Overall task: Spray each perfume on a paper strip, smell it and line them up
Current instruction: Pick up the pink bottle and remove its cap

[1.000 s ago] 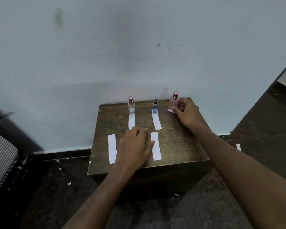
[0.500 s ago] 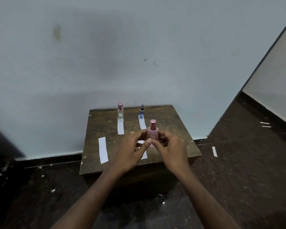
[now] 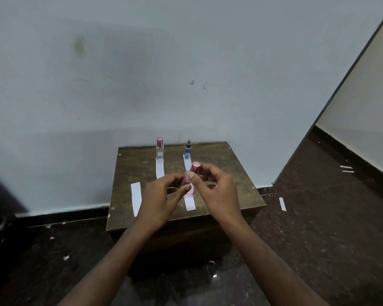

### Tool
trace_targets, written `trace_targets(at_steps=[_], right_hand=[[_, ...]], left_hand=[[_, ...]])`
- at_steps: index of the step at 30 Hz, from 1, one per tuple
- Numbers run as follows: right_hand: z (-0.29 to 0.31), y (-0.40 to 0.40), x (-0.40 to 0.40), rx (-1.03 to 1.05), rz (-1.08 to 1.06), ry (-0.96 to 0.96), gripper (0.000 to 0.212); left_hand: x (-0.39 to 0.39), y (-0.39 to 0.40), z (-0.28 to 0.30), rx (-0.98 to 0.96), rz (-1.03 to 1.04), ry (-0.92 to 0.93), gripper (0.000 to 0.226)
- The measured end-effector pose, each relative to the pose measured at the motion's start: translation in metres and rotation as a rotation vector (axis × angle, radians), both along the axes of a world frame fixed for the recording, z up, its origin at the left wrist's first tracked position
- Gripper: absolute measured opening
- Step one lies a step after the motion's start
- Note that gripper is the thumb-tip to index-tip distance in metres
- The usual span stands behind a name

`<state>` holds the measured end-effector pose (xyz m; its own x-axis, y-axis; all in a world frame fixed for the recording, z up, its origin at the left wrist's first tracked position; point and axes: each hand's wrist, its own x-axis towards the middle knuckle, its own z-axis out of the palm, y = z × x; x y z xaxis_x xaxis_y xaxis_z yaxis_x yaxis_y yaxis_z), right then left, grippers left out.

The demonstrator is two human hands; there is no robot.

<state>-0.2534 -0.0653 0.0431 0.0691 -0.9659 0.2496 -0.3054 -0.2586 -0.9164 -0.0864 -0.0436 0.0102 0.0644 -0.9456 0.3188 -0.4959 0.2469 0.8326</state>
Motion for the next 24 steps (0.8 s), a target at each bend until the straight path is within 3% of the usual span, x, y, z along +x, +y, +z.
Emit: trace_targets(at_steps=[10, 15, 24], right_hand=[[-0.003, -0.012, 0.003, 0.04, -0.011, -0.041, 0.025], [0.008, -0.02, -0.014, -0.045, -0.045, -0.076, 0.023], [-0.02, -0.057, -0.071, -0.023, -0.142, 0.431, 0.017]], left_hand=[[0.002, 0.0, -0.001, 0.028, 0.001, -0.054, 0.02], [0.001, -0.002, -0.003, 0.057, 0.026, -0.051, 0.023], [-0.002, -0.009, -0.01, 0.084, 0.081, -0.043, 0.028]])
